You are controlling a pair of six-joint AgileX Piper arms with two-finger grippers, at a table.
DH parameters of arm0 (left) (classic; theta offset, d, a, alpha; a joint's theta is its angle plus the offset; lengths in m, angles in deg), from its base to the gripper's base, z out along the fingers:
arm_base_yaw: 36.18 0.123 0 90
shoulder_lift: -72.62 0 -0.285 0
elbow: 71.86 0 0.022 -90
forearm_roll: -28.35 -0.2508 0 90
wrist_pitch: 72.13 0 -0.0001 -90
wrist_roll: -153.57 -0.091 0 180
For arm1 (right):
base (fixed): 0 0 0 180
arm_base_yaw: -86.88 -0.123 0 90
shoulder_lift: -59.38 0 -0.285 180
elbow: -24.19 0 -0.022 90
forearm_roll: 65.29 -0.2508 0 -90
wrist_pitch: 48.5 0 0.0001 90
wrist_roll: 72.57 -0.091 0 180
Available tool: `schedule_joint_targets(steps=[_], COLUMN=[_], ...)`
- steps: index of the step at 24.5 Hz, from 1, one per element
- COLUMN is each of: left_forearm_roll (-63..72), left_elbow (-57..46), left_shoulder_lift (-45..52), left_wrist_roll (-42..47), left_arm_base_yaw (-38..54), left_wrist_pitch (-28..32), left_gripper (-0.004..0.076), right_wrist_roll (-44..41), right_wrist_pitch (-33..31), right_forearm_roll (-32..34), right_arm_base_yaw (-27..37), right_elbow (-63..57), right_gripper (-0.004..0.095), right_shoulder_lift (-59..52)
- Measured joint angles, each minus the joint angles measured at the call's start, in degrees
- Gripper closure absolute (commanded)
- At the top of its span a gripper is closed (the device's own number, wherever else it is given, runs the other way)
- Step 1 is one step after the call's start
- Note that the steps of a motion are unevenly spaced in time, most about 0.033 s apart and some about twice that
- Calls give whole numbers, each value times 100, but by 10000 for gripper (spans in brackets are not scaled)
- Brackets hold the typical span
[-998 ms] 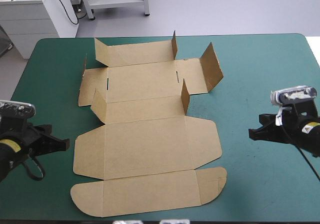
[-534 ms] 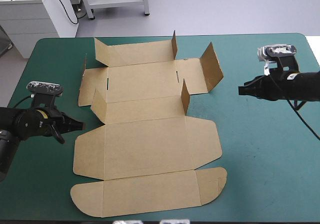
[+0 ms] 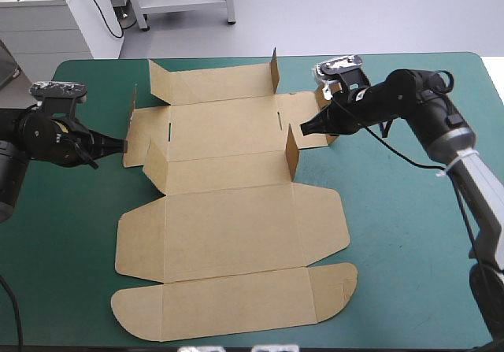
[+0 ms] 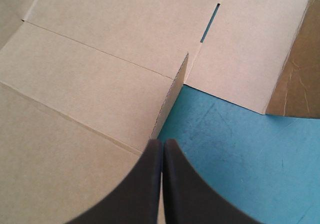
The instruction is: Fold the box
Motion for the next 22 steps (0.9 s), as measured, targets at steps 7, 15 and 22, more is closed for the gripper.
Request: schedule_joint_targets(steps=[7,15,22], left_forearm_roll=[-14,-14,-2], left_elbow=[28,28,28], left_shoulder_lift=[5,5,5], left_wrist_roll=[0,0,0], left_arm_base_yaw=[280,287,287], left_wrist_pitch=[-429,-433,-433], left_gripper=[731,731,731], right_wrist_roll=[-253,-282,-375], right_wrist_pitch=[107,186,127], right_forearm_roll=[48,-135,-532], right_arm_base_yaw=[-212,-212,-212], right_elbow=[216,227,344], right_gripper=[527,527,527], right_shoulder_lift=[623,961,1493])
